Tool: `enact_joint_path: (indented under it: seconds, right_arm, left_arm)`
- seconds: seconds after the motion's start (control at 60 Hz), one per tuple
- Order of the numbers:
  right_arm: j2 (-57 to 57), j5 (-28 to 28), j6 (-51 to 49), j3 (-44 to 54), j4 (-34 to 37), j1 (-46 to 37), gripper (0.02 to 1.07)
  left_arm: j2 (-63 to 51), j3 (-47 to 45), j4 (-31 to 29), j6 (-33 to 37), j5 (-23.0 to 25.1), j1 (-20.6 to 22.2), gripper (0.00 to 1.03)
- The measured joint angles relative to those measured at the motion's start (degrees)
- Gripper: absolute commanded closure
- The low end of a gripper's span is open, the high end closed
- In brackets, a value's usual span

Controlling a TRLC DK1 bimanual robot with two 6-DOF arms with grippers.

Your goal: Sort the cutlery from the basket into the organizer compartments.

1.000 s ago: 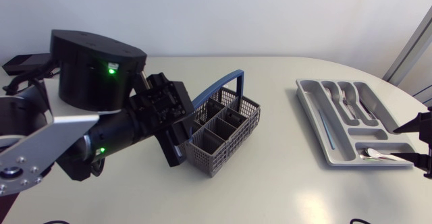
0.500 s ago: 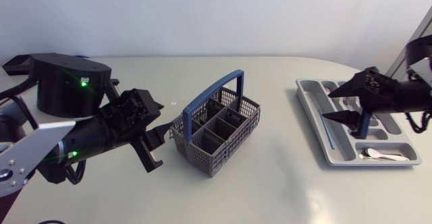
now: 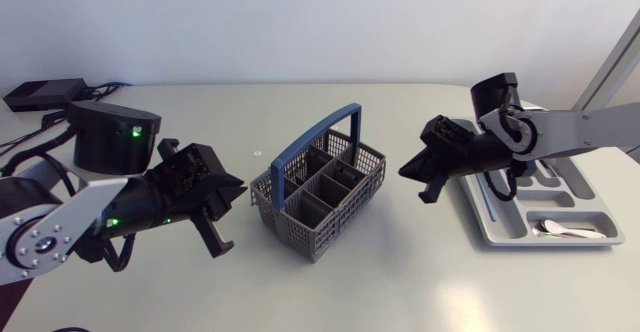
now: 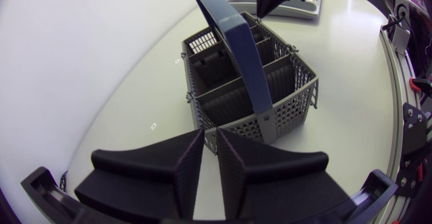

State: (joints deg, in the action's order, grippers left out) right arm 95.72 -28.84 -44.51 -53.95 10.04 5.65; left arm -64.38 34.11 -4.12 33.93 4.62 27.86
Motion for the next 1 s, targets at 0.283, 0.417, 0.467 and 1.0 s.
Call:
enact_joint_path:
  seconds: [0.283, 0.417, 0.467, 1.0]
  right_arm:
    - [5.92, 0.17, 9.81, -6.71, -4.31, 0.96, 1.02]
    - [8.96, -0.02, 12.66, -10.21, -4.55, 1.88, 1.02]
    - [9.73, -0.02, 13.05, -10.64, -4.55, 2.51, 1.02]
    - [1.16, 0.39, 13.22, -3.96, 1.62, 9.62, 1.02]
  left_arm:
    - [-7.39, -0.07, 3.78, -0.98, 3.10, -0.11, 1.00]
    - [-11.63, -0.07, 5.86, -1.03, 4.42, -0.39, 1.00]
    - [-12.96, -0.07, 6.71, -1.16, 4.42, -0.70, 1.00]
    - [-22.64, 3.10, 13.70, -1.14, 6.29, -9.99, 1.00]
